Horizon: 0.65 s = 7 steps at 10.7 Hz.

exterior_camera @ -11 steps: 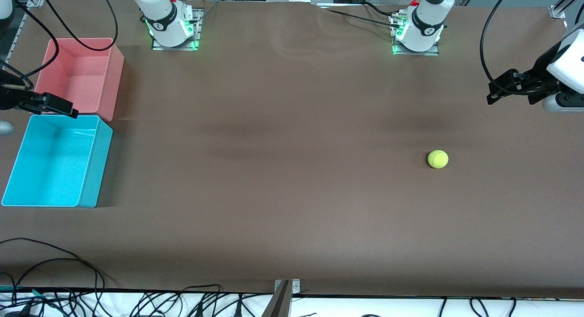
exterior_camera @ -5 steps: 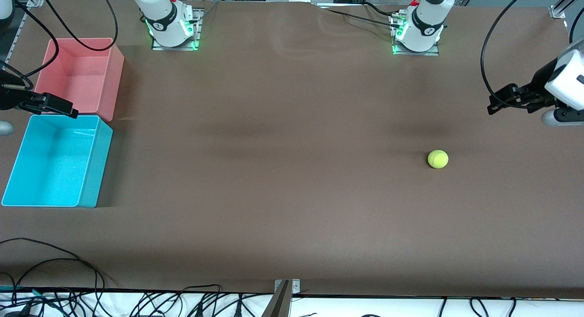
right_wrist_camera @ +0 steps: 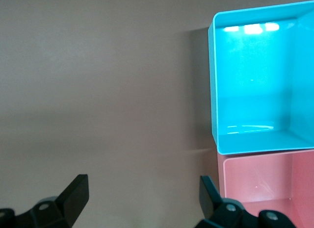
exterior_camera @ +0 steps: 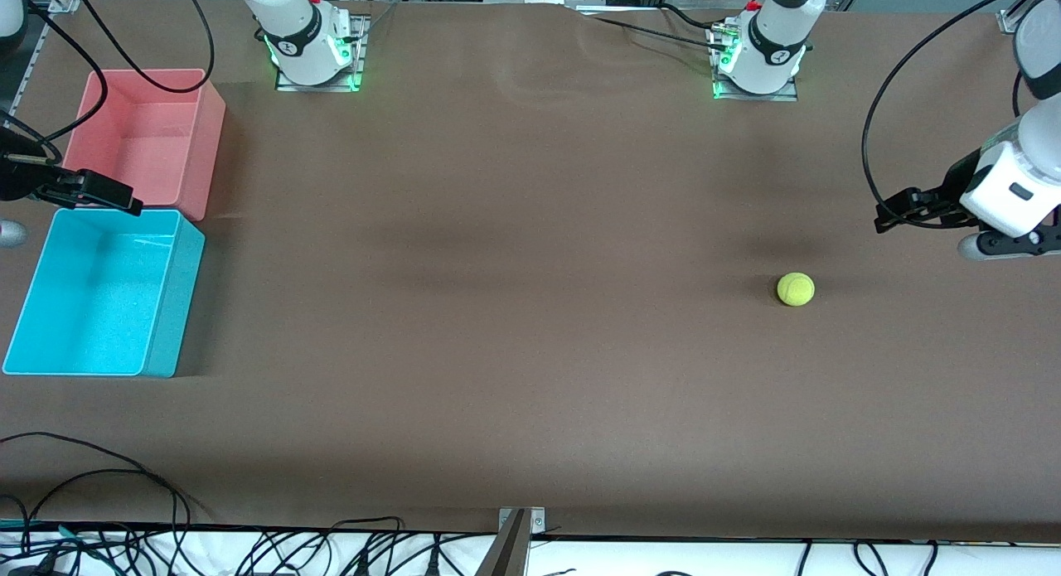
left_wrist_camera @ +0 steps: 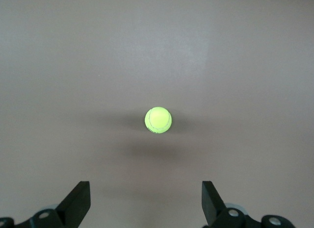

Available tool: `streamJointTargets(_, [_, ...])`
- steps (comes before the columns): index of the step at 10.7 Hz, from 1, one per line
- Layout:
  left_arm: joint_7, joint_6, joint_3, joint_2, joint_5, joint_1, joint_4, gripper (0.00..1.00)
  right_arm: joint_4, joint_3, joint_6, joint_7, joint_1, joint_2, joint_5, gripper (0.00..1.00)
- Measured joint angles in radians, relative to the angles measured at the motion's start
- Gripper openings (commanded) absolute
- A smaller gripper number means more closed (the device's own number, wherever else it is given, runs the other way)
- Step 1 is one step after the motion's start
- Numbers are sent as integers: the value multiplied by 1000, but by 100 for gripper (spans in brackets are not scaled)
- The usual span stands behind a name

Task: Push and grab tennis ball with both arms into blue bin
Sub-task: 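Move the left gripper out over the tennis ball and lower it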

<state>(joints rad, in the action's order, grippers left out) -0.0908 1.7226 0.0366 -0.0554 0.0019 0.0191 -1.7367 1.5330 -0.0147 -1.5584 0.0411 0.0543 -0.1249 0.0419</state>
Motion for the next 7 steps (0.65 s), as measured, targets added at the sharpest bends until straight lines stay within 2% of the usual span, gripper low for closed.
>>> streamJointTargets(3, [1,49,14,0,3,-4,-74,100,0,0,0,0,0,-2,0,100])
streamJointTargets(7, [2,197,27,-2,3,-13,-225,98,0,0,0,-2,-1,-4,0,100])
